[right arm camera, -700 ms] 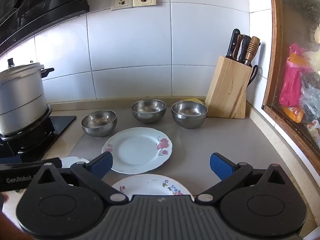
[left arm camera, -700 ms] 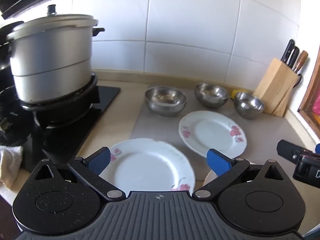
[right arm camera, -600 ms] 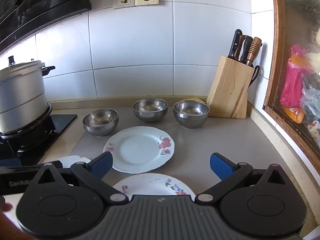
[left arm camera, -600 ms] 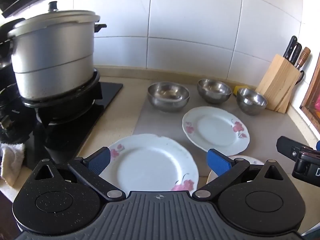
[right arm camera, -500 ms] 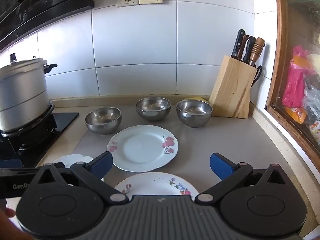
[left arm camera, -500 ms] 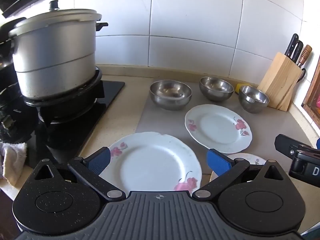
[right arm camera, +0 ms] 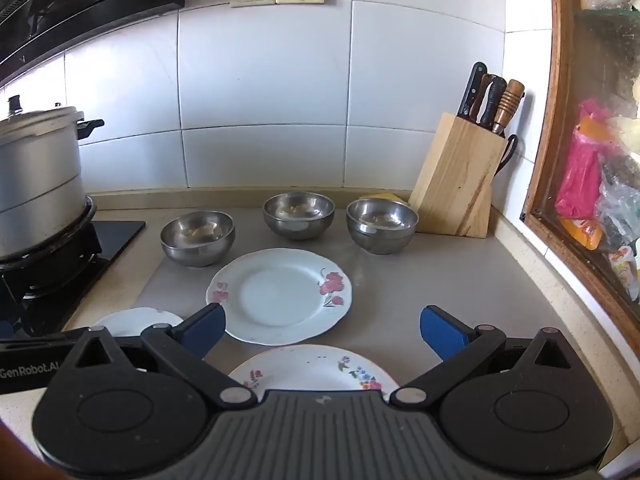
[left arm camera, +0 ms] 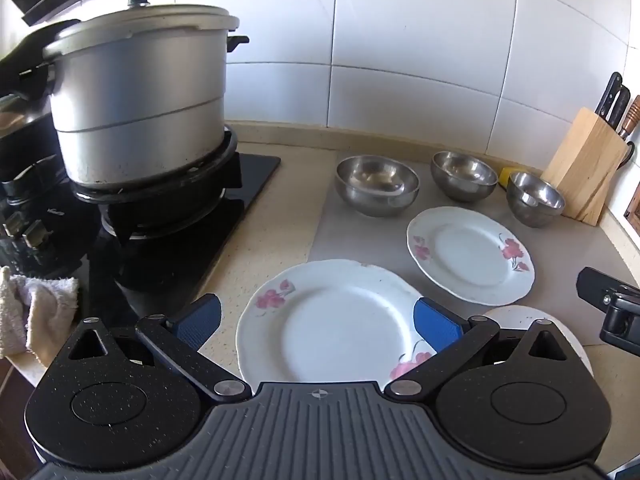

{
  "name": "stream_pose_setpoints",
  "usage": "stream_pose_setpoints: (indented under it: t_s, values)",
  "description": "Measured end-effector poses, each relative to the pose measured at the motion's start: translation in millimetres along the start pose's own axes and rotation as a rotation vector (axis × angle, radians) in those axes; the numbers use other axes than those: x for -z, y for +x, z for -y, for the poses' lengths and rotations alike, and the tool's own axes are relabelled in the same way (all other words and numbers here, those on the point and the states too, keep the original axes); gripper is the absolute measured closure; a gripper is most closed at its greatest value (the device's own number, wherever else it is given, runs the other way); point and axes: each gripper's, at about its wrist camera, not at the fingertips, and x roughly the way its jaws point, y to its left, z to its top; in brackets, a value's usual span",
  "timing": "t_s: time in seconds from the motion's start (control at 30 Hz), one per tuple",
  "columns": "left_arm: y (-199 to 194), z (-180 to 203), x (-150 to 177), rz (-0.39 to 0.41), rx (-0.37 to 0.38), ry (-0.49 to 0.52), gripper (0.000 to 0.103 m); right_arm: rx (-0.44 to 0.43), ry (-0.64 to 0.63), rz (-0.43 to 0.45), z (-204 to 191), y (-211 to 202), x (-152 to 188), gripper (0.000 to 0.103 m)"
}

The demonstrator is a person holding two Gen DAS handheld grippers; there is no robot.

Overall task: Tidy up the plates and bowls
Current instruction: 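Move both grippers toward the pink-flowered white plate nearest them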

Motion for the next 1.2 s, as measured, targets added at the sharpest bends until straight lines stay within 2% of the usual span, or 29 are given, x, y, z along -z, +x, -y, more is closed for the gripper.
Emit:
stream_pose_setpoints:
  t_s: [0.5, 1.2]
  values:
    - [5, -11, -5, -0.033, 0.025, 0.006, 0.005, -0.030, -0.028, -0.034, -33, 6, 5, 0.021]
    - [9, -7, -8, -0.043, 0.030, 0.013, 0.005, -0.020, -0.020, -0.043, -33, 9, 4, 0.021]
